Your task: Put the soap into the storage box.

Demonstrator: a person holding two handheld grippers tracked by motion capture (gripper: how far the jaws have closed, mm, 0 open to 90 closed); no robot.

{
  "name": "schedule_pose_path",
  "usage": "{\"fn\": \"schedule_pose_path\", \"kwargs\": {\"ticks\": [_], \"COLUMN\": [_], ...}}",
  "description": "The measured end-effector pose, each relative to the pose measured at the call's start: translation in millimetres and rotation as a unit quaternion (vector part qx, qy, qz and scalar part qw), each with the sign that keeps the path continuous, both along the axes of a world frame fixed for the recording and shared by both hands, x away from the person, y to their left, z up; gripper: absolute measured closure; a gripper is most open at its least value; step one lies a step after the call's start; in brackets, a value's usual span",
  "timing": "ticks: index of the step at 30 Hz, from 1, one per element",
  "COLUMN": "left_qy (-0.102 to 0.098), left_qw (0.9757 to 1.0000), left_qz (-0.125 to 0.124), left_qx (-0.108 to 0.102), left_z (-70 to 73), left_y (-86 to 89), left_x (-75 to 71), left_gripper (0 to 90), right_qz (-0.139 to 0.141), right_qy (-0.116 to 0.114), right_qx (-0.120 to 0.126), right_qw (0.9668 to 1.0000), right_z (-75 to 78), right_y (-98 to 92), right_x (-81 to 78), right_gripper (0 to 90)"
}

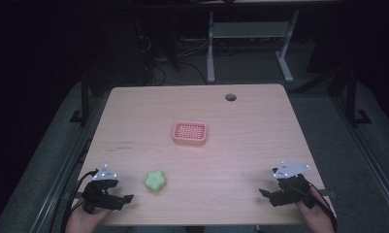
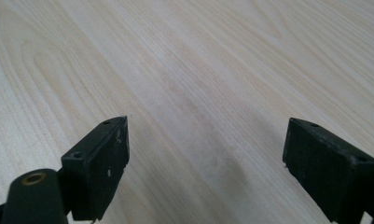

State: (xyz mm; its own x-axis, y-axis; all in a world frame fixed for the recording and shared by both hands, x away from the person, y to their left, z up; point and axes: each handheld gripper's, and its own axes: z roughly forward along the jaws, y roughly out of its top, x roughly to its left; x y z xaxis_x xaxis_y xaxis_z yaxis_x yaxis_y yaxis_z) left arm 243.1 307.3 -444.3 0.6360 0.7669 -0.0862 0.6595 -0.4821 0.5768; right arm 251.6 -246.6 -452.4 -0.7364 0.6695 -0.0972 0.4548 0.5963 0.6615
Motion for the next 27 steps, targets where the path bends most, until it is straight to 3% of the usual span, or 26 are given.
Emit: {"fn": "schedule_pose_path", "kwargs": {"ticks": [14,27], "left_qy": [-0.011,-0.009], "left_qw": [0.9999,0.9990], "left_qz": [-0.006,-0.043], "left_qx": [-0.005,0.011], "left_z": [6.2,12.3], "left_y": [-9.7,-34.3], "left_x": [-4.5,1.6], "left_gripper": [15.7,15.7], "right_qz": [0.001,-0.001], "right_qy": [-0.003,-0.002], "right_qx": [0.000,0.002], "right_qw": [1.0000,1.0000], "right_z": [1.2,0.8], "right_y": [-1.2,-1.3], "right_x": [-0.6,-1.8], "right_gripper": [14.0,14.0]}}
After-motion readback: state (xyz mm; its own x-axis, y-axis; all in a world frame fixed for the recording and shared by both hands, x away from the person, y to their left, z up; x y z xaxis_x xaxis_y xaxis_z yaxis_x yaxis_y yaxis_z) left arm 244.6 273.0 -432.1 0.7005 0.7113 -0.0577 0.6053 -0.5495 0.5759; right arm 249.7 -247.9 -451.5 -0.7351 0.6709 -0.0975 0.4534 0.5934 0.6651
